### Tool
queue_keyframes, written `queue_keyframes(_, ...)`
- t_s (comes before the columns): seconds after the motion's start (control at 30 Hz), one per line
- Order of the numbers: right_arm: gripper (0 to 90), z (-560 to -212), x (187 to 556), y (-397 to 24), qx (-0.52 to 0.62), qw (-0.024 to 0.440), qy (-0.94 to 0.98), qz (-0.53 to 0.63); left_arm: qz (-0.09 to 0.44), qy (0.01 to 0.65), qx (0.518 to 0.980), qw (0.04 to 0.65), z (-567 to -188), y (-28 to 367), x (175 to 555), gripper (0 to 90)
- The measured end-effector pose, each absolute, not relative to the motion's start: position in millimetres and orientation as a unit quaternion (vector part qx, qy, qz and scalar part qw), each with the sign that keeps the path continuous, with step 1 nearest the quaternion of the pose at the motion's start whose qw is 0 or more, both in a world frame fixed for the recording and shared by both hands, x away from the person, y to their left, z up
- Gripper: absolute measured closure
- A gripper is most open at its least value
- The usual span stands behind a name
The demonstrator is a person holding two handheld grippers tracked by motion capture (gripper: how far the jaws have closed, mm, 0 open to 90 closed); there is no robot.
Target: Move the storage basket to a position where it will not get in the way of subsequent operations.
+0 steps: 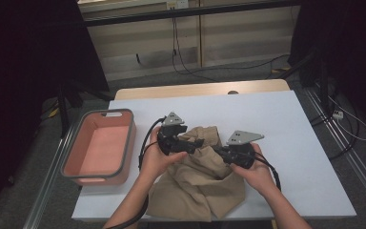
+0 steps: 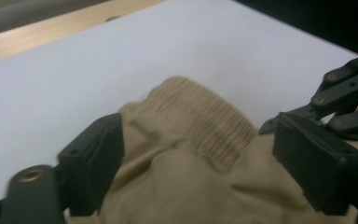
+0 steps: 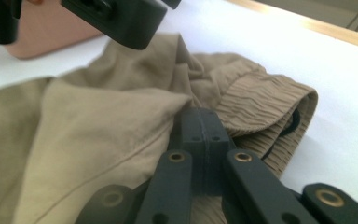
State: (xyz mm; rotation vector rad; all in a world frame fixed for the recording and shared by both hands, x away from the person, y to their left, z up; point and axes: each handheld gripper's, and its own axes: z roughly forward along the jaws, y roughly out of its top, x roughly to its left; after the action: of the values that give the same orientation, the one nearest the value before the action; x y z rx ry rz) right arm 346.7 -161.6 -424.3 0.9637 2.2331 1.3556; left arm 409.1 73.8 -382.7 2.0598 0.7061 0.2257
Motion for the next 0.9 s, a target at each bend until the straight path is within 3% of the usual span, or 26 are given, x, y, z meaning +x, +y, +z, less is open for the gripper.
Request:
queue_keyframes(0.1,90.0,-425.5,347.0,-162.3,0.340,0.180,0.793,0.473,0.089,0.290,0.846,0.438,-391.3,75.1,410.7,24.2)
queue_keyframes(0.17,90.0,-426.0,346.3,-165.7,0.344,0.181,0.790,0.474,0.077,0.286,0.855,0.426,-402.0,74.6,411.8,37.7)
queue_keyframes(0.2,90.0,-427.0,345.3,-167.5,0.348,0.186,0.789,0.471,0.058,0.275,0.874,0.397,-409.6,72.8,410.4,59.5)
queue_keyframes(0.27,88.6,-427.9,344.8,-170.4,0.355,0.193,0.788,0.465,0.070,0.270,0.878,0.389,-412.5,72.4,409.4,74.3)
queue_keyframes(0.3,88.6,-427.9,344.8,-170.4,0.355,0.193,0.788,0.465,0.072,0.271,0.882,0.379,-413.9,73.0,409.4,74.3)
queue_keyframes(0.33,83.8,-428.8,344.8,-175.3,0.368,0.197,0.782,0.463,0.062,0.288,0.875,0.384,-412.6,77.7,411.2,81.4)
queue_keyframes(0.57,73.5,-437.0,342.6,-184.2,0.382,0.197,0.784,0.447,0.057,0.304,0.857,0.412,-397.2,98.1,415.9,84.4)
queue_keyframes(0.6,63.8,-439.4,341.9,-181.5,0.379,0.195,0.791,0.439,0.057,0.310,0.853,0.416,-392.6,106.2,417.2,84.6)
queue_keyframes(0.7,56.7,-443.5,341.8,-175.9,0.375,0.186,0.800,0.429,0.059,0.316,0.851,0.416,-389.9,113.8,418.3,84.6)
queue_keyframes(0.73,47.0,-448.1,342.2,-168.4,0.374,0.177,0.808,0.418,0.056,0.321,0.849,0.416,-388.5,120.9,419.5,84.6)
queue_keyframes(0.9,37.3,-454.2,346.5,-152.6,0.377,0.169,0.817,0.403,0.058,0.320,0.857,0.400,-392.3,124.9,418.7,84.6)
